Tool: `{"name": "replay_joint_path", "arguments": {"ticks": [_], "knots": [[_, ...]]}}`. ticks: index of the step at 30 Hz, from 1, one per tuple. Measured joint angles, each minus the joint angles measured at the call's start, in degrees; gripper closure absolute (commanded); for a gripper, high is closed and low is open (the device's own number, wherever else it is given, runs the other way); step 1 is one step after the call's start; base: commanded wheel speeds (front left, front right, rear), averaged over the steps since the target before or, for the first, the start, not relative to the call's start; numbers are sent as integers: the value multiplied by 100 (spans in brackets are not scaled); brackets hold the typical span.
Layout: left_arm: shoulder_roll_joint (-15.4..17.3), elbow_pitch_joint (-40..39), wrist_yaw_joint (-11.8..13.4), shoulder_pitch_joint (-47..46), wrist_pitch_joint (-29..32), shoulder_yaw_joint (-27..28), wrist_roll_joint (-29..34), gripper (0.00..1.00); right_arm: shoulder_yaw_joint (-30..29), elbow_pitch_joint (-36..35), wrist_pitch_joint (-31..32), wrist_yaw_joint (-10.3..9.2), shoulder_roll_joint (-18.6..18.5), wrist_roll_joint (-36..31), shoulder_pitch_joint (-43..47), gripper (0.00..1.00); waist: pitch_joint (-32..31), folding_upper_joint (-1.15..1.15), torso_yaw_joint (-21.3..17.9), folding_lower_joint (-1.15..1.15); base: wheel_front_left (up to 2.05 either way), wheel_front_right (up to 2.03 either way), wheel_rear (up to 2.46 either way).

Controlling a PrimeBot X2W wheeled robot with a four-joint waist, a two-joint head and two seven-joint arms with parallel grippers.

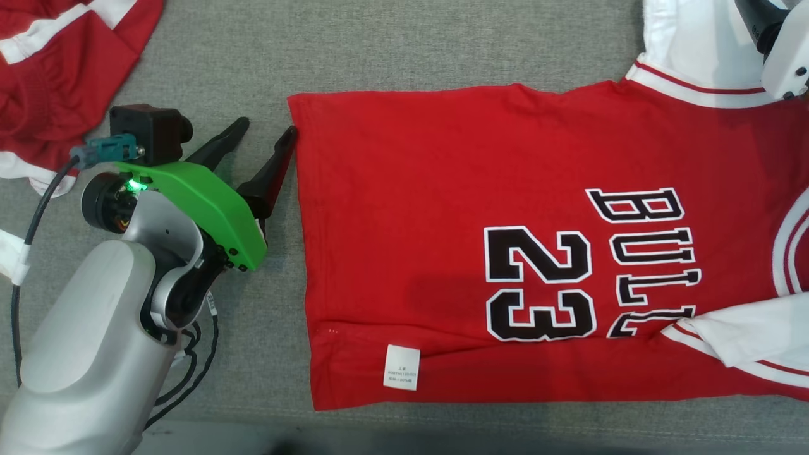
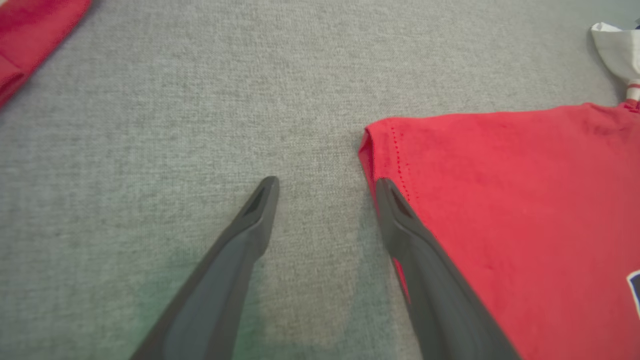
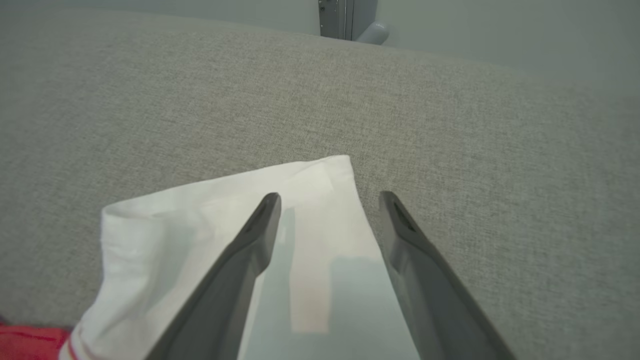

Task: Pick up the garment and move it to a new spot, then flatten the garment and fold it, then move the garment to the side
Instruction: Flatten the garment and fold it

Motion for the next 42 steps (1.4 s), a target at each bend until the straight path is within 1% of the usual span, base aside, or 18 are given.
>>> {"name": "replay_joint_path", "arguments": {"ticks": [6,10,21,26,27,28,29,30,33,37,42], "knots": [[-77,120,-122,-230,127,-46,-86,0,24,487,-35,0,78,-225,-461,0,161,0,148,0,0,0,0],[-131,152,-178,-369,133,-83,-86,0,65,694,20,0,126,-268,-570,0,219,0,169,0,0,0,0],[-179,19,-327,-474,290,-226,-168,0,268,808,143,1,126,-69,-580,0,192,0,91,0,0,0,0],[-216,14,-339,-548,359,-299,-205,0,360,834,142,0,127,-7,-590,0,184,0,57,0,0,0,0],[-219,40,-339,-574,375,-302,-205,17,377,839,136,0,135,13,-597,59,187,0,47,0,0,0,0],[-224,64,-343,-600,365,-309,-200,61,400,842,109,1,141,19,-603,98,193,0,38,0,0,0,0],[-234,115,-358,-633,328,-308,-183,89,420,846,85,1,149,25,-608,100,197,0,28,0,0,0,0],[-235,166,-385,-667,327,-326,-162,100,446,849,52,1,167,53,-612,100,196,0,18,0,0,0,0],[-237,305,-412,-690,200,-327,-152,100,465,869,-175,2,218,136,-610,100,157,0,-13,0,0,0,0],[-223,391,-433,-662,37,-290,-146,100,408,836,-571,1,196,254,-587,100,32,0,-60,0,0,0,0],[-89,250,-430,-271,-169,-182,-202,100,454,401,-953,1,30,624,-168,100,-197,0,-150,0,0,0,0]]}}
